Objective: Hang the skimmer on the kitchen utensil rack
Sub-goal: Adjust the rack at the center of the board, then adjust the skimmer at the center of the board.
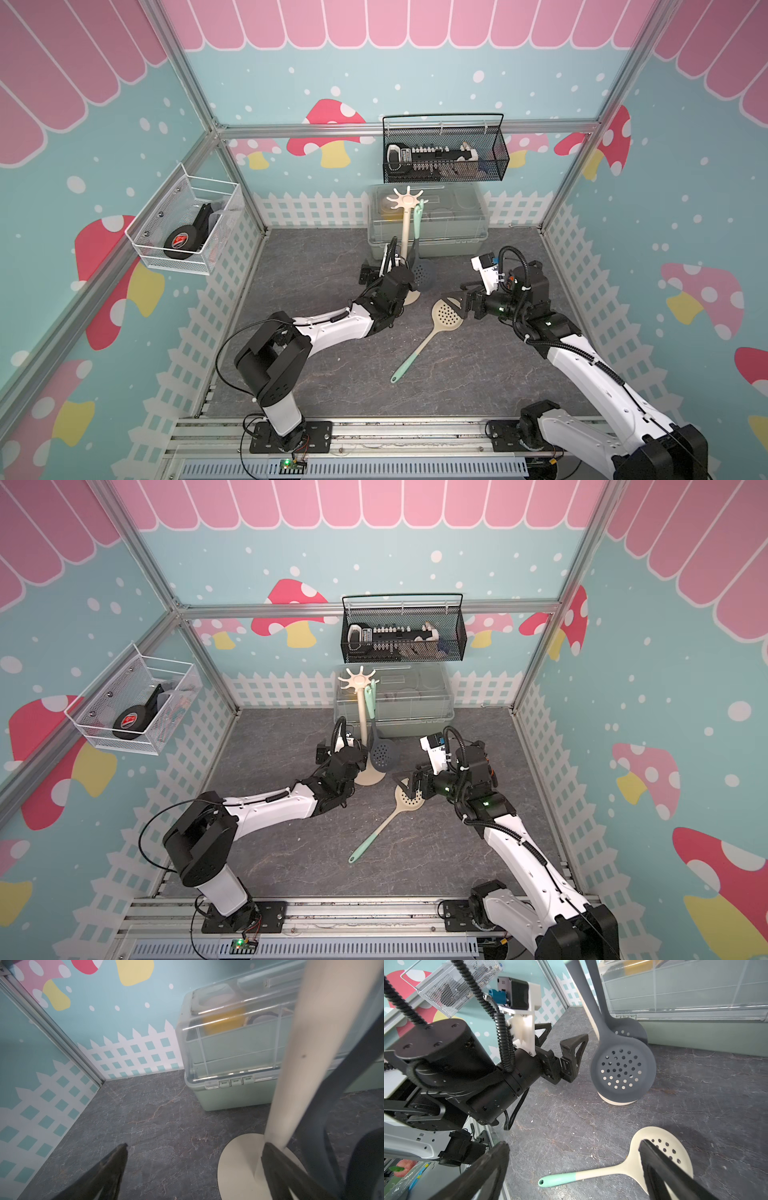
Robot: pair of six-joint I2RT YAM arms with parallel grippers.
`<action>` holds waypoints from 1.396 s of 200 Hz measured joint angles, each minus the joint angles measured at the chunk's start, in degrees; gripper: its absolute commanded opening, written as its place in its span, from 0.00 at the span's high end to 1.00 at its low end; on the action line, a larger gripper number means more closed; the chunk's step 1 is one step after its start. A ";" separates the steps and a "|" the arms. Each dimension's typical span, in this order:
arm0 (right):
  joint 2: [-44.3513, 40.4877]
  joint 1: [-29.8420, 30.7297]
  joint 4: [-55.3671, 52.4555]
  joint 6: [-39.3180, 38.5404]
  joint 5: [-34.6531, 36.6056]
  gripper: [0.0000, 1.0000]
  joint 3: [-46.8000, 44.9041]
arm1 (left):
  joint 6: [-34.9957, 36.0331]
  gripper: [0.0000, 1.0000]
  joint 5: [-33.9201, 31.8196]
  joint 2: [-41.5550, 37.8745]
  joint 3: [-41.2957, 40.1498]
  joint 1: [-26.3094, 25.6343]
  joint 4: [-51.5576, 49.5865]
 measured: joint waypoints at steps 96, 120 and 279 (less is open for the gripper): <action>2.36 0.00 -5.20 -1.75 6.82 0.01 2.16 | -16.72 0.01 8.92 -21.42 -14.75 -1.66 -16.70; 3.96 0.00 -5.60 -1.77 7.63 0.01 2.10 | -25.14 0.01 17.79 -30.45 -25.97 -3.23 -16.52; 6.78 1.92 -5.07 -2.86 8.28 0.04 1.97 | -39.82 0.01 26.69 -10.78 -22.08 -19.78 -25.49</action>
